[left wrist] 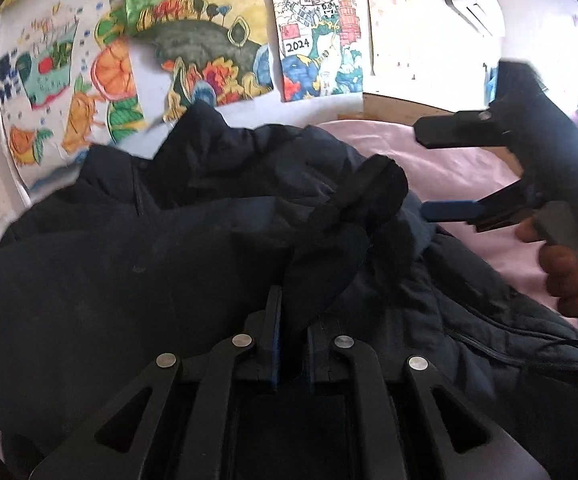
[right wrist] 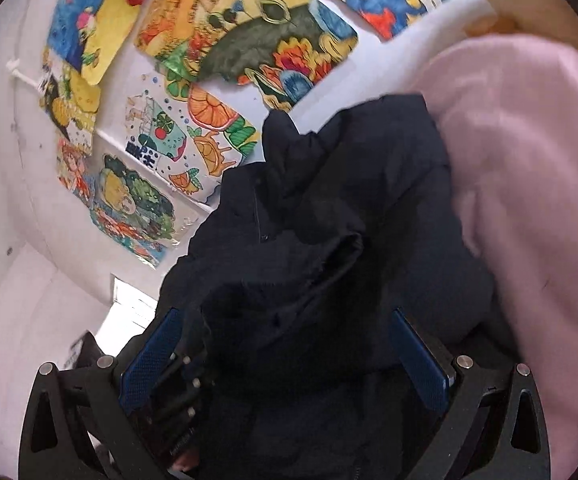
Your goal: Fold large clothes
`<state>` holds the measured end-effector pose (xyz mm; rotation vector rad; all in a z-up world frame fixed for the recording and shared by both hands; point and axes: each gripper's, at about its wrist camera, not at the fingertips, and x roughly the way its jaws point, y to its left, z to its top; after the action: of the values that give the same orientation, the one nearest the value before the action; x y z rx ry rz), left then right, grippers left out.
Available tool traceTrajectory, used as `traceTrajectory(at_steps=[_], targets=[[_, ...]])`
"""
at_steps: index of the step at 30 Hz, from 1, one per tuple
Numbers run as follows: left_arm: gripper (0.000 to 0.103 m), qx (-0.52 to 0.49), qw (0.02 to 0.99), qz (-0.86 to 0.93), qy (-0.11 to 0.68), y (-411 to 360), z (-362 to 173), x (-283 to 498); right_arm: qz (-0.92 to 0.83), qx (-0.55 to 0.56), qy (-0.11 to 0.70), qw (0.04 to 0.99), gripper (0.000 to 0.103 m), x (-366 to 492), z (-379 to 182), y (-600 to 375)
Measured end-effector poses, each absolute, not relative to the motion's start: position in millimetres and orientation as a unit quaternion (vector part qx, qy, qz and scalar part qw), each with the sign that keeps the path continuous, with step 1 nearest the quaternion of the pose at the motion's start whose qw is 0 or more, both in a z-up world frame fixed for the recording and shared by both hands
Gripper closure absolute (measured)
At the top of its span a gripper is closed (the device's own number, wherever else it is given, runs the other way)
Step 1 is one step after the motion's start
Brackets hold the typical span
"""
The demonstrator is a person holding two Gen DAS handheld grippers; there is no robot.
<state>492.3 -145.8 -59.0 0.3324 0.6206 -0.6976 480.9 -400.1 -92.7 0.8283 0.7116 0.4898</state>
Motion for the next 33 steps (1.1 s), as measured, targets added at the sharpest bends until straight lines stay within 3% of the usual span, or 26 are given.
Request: traceTrajectory(at_steps=[4,9,20,22,24,29,33], targets=[[0.094,0.143,0.871,-0.344,0.319,-132.4,-54.3,482.8,0.215,0.405,0.355,0.815,0.001,482.6,-103.4,-399.3],[0.092,0.166,0.871,-0.333,0.321,-135.7,-57.7,470.9,0.219,0.412,0.382,0.798,0.016,486.9,-114.5,-387.6],[0.087,0.182,0.862,-0.338,0.331,-131.9,-61.9,464.6,0.190,0.411,0.416,0.789,0.090,493.5,-123.6,-378.4],[0.079,0.180,0.858,-0.348,0.333,-126.9,-60.0,461.0,0.196,0.406,0.410,0.793,0.094,493.2,-120.7,-377.1],[0.061,0.168,0.851,-0.366,0.336,-116.5,-55.1,453.3,0.196,0.386,0.395,0.810,0.097,491.9,-110.1,-375.1],[0.058,0.125,0.858,-0.372,0.330,-82.3,-36.6,443.0,0.183,0.302,0.351,0.867,0.098,490.1,-72.2,-372.9],[0.055,0.080,0.911,-0.265,0.307,-32.9,-16.9,460.4,0.149,0.213,0.320,0.911,0.098,488.7,-51.0,-375.0]])
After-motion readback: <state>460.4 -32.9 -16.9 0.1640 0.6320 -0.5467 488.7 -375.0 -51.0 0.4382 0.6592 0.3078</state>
